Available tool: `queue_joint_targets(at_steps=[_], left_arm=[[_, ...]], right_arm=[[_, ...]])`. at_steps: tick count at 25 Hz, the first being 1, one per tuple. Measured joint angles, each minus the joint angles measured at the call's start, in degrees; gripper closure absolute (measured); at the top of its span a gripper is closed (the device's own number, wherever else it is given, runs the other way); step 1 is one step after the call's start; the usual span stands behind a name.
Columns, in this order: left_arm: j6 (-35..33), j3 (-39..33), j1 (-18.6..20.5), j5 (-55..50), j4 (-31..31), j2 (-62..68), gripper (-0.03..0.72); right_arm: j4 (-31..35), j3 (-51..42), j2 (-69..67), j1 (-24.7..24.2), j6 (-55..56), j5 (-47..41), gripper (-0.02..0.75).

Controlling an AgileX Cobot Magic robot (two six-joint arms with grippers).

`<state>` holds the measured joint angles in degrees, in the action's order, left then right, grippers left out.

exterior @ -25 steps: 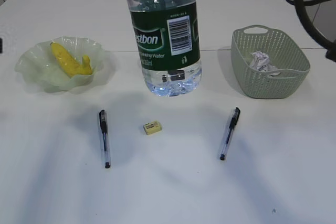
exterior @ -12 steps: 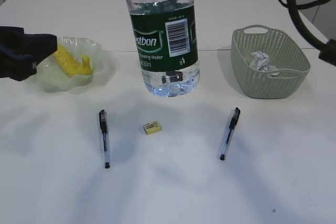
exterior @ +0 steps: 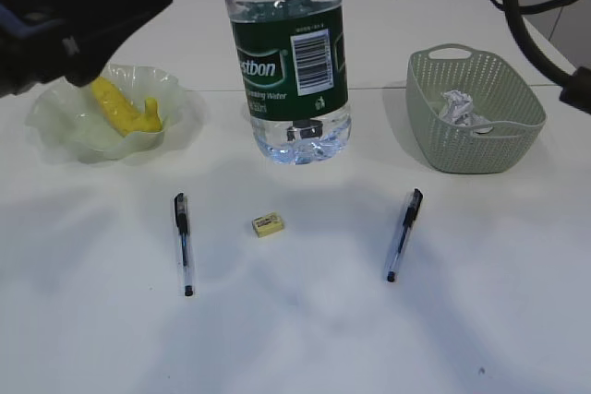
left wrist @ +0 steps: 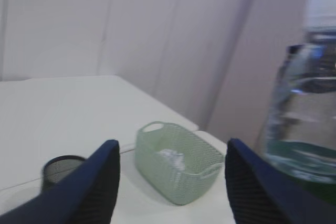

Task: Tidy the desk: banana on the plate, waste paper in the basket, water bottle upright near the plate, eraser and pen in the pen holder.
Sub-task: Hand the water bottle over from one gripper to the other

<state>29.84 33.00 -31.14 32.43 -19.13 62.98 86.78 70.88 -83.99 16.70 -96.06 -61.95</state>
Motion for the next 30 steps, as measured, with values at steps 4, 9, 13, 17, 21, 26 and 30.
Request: queue_joint_targets(at_steps=[4, 9, 13, 17, 21, 26, 30], left_arm=[[13.24, 0.00, -0.10, 4.91, -17.40, 0.00, 0.245], [20.28, 0.00, -0.10, 11.03, -29.42, 0.10, 0.245], [20.98, 0.00, -0.10, 14.65, -31.49, 2.40, 0.212], [21.35, 0.00, -0.10, 19.55, -31.61, 7.01, 0.136], [21.59, 0.00, -0.10, 22.42, -30.06, 10.20, 0.115], [21.61, 0.00, -0.10, 24.30, -28.25, 11.39, 0.091], [21.61, 0.00, -0.10, 25.96, -27.88, 11.51, 0.090]], right_arm=[[0.00, 0.00, 0.00, 0.00, -0.08, 0.13, 0.339], [0.00, 0.00, 0.00, 0.00, -0.22, 0.13, 0.339], [0.00, 0.00, 0.00, 0.00, -0.22, 0.13, 0.339], [0.00, 0.00, 0.00, 0.00, -0.22, -0.83, 0.339], [0.00, 0.00, 0.00, 0.00, -0.22, -2.82, 0.339], [0.15, 0.00, 0.00, 1.64, -0.22, -3.80, 0.339], [0.25, 0.00, 0.00, 3.26, -0.22, -3.80, 0.339]])
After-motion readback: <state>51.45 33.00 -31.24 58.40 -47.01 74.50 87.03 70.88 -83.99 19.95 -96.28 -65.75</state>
